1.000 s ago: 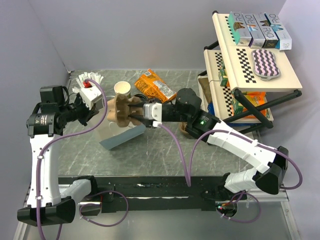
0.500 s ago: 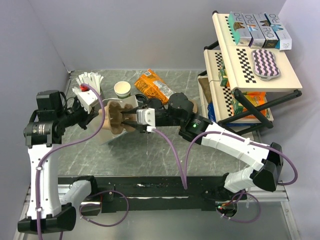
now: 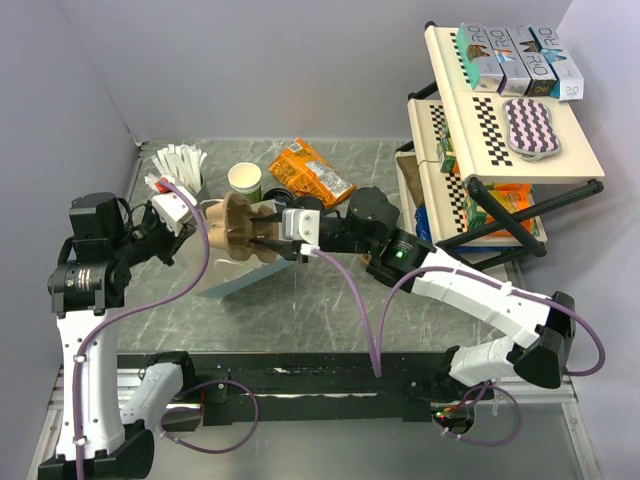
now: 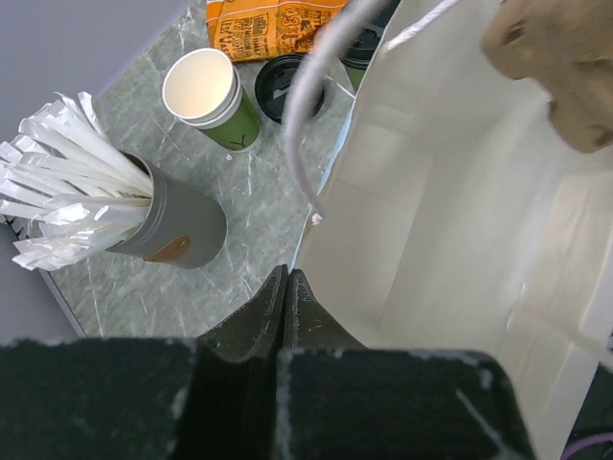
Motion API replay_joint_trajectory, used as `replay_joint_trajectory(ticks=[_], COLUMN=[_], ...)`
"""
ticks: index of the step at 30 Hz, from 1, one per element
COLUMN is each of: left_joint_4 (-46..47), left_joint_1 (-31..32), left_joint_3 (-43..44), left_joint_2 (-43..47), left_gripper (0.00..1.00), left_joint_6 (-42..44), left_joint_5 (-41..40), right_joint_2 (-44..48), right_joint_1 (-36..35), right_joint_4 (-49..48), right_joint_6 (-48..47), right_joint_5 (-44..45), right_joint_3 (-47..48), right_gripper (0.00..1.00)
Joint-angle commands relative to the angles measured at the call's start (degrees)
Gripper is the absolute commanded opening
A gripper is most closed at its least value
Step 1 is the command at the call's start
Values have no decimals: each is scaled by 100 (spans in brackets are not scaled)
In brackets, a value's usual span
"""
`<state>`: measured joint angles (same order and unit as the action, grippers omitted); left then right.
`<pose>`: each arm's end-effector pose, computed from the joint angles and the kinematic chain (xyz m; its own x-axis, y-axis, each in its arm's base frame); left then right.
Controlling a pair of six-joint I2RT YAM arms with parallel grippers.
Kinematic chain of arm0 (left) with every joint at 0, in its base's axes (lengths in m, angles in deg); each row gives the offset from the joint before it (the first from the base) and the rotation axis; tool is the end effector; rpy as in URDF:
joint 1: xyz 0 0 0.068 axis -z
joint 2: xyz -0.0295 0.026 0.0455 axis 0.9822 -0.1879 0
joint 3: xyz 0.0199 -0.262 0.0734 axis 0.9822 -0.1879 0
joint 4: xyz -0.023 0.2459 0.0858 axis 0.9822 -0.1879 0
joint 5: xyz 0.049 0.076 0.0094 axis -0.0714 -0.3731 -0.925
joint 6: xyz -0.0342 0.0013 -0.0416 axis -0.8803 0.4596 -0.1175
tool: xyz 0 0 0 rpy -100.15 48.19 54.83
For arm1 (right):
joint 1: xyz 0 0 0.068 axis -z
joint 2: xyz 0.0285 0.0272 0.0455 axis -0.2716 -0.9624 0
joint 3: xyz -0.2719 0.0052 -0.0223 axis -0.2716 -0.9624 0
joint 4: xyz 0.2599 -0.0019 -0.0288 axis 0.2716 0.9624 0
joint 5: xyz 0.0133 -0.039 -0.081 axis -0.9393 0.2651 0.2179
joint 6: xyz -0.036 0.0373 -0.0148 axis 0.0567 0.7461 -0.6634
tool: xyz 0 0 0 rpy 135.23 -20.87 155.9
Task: Pack the takeout coffee
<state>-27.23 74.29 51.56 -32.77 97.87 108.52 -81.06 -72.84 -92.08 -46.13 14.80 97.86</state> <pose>0.1329 -0.0099 0.4177 -0.1624 0.4508 -0.8777 0.6544 0.7150 0.2461 0.1519 0.2695 0.4262 0.6163 0.0688 -0.7845 -0.7875 0.0623 -0.6131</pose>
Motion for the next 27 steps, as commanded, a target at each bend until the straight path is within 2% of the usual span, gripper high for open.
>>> replay_joint_trajectory(ticks=[1, 7, 15, 20, 27], left_joint_4=[347, 453, 567, 637, 690], left_joint_1=[14, 14, 14, 14, 14], left_joint_3=[27, 10, -105, -87, -52], left_joint_2=[39, 21, 206, 215, 39], left_gripper=[1, 1, 1, 1, 1], left_joint_6=[-345, -670, -925, -1065, -1540], left_joint_5=[37, 337, 557, 486, 679], right_joint_2=[536, 537, 132, 193, 527], right_joint_1=[65, 57, 13, 4, 4], right_joint_4=[-178, -766, -1101, -1083, -916], right_joint_6=[255, 650, 633, 247, -763], right_joint_5=[197, 583, 944, 786, 294], right_joint_3=[-175, -387, -527, -834, -1362], right_gripper=[0, 0, 0, 0, 0])
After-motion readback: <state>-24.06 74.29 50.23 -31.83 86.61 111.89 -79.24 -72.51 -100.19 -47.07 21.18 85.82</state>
